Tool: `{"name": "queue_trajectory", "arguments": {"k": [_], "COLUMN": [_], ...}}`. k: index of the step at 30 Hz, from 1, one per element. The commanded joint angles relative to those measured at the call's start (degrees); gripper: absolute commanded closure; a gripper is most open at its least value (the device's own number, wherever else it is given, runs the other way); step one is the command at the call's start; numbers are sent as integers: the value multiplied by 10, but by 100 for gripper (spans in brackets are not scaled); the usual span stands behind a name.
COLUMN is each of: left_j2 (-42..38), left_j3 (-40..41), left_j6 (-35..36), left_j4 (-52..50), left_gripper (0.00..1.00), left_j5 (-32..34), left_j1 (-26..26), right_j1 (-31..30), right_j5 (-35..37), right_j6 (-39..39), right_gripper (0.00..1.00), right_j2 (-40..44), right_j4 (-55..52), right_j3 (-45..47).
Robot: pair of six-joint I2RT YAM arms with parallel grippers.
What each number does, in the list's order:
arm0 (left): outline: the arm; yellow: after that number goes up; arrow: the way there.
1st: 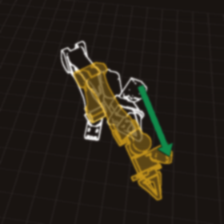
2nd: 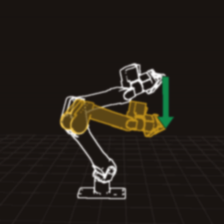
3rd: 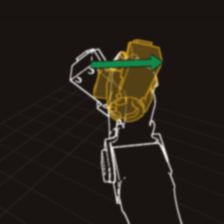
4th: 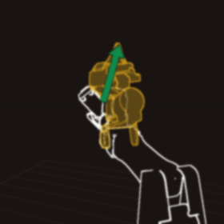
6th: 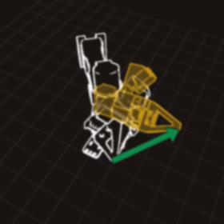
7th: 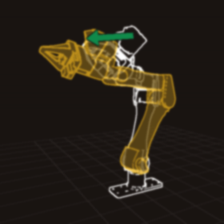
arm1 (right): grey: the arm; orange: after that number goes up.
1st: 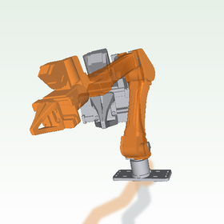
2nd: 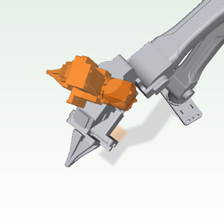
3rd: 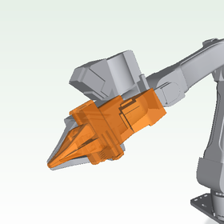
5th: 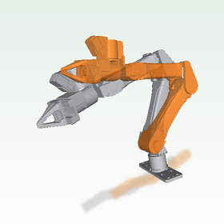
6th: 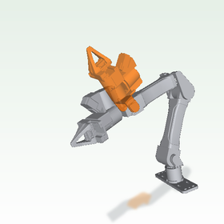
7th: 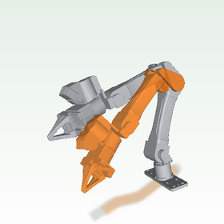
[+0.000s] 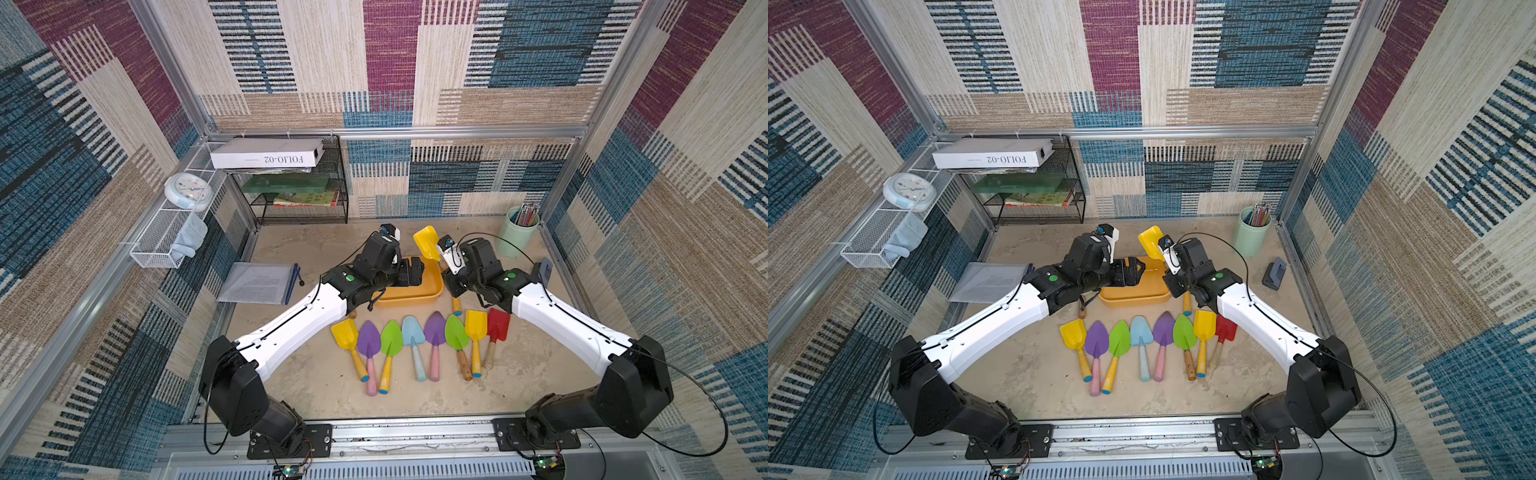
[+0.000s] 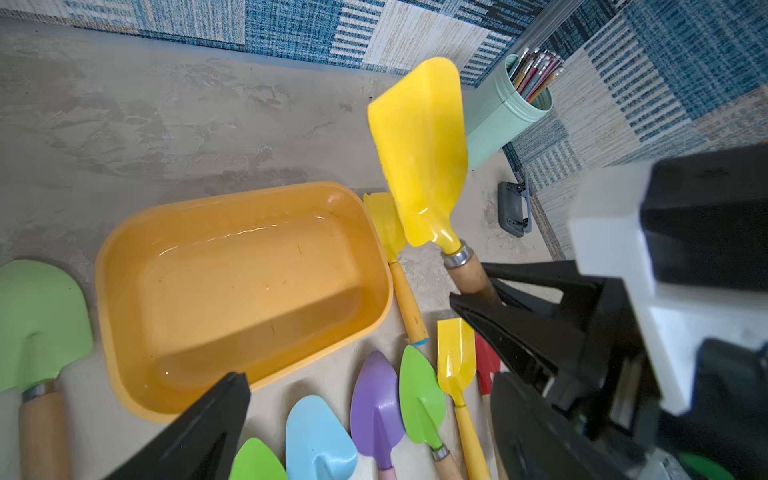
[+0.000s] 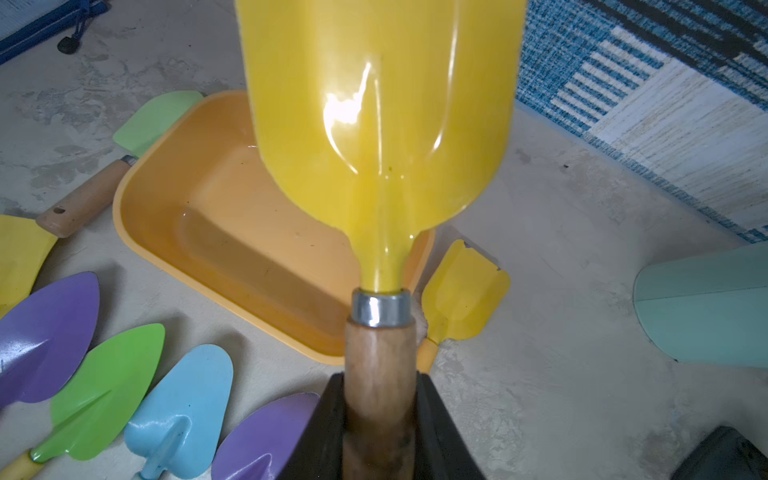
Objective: Put the shovel into the storage box
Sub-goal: Place the shovel in the storage box.
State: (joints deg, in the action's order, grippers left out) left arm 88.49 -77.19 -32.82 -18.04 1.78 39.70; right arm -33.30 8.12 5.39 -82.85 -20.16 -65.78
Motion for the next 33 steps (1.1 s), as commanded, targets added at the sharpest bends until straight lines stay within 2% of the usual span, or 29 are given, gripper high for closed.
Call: {"name": "queue_trajectory", "arguments": {"k": [1, 6, 16, 23, 27, 33], "left_j2": [8, 22, 54, 65, 67, 67], "left_j3": [8, 15, 19, 23, 26, 36], "left_j6": [-32, -48, -64, -69, -72, -71], "left_j4": [79, 109, 166, 201, 210, 222], "left_gripper": [8, 10, 17, 32, 37, 56], "left_j5": [24, 55, 65, 62, 52, 43], "left_j1": [1, 0, 0, 0, 0, 0], "right_j1": [-11, -19, -38, -43, -43, -43], "right_j5": [30, 22, -16, -31, -29, -17], "right_j6": [-40, -57, -60, -54, -34, -20], "right_gripper": [100, 100, 100, 100, 100, 100], "right_j2": [-11, -13, 6, 24, 28, 30], "right_j4": [2, 4, 12, 19, 14, 10], "right_j3": [-13, -16, -1, 15, 15, 12]}}
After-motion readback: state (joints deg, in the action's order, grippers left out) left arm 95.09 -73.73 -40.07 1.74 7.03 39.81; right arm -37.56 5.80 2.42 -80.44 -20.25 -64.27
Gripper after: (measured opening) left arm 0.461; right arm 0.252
